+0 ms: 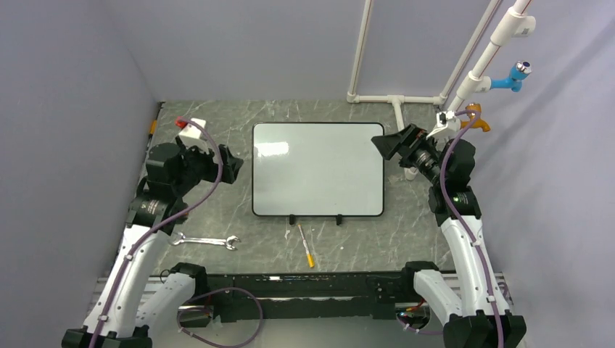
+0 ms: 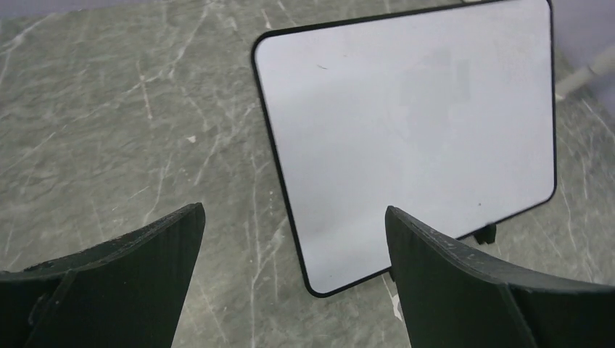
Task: Write a sentence on the whiteboard
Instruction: Pick up the whiteboard marker from the center of the board.
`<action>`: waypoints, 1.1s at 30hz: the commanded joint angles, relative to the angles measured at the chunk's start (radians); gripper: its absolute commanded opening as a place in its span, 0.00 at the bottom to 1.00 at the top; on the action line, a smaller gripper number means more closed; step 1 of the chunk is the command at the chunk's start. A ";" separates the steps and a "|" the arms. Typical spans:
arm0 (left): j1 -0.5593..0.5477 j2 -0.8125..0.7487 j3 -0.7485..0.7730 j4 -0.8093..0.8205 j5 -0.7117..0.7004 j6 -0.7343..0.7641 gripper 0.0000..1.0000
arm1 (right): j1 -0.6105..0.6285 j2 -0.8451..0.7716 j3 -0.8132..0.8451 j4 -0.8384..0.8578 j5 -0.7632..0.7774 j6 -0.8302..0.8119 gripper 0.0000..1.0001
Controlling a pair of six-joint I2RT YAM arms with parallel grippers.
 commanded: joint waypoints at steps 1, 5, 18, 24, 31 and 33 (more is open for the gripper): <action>-0.107 -0.002 0.011 0.010 -0.049 0.087 0.99 | -0.001 -0.035 -0.042 -0.041 -0.029 0.059 1.00; -0.196 0.016 0.019 -0.012 -0.097 0.115 0.99 | 0.026 -0.062 -0.027 -0.168 0.004 0.063 1.00; -0.301 0.043 0.034 -0.041 -0.152 0.121 0.93 | 0.332 -0.030 0.100 -0.527 0.208 -0.010 1.00; -0.328 0.052 0.050 -0.059 -0.158 0.118 0.87 | 0.572 0.024 0.072 -0.571 0.302 0.035 1.00; -0.333 0.063 0.068 -0.074 -0.168 0.103 0.81 | 0.877 0.100 -0.006 -0.569 0.520 0.155 0.98; -0.334 0.058 0.068 -0.075 -0.183 0.100 0.80 | 0.958 0.154 -0.015 -0.554 0.603 0.192 0.93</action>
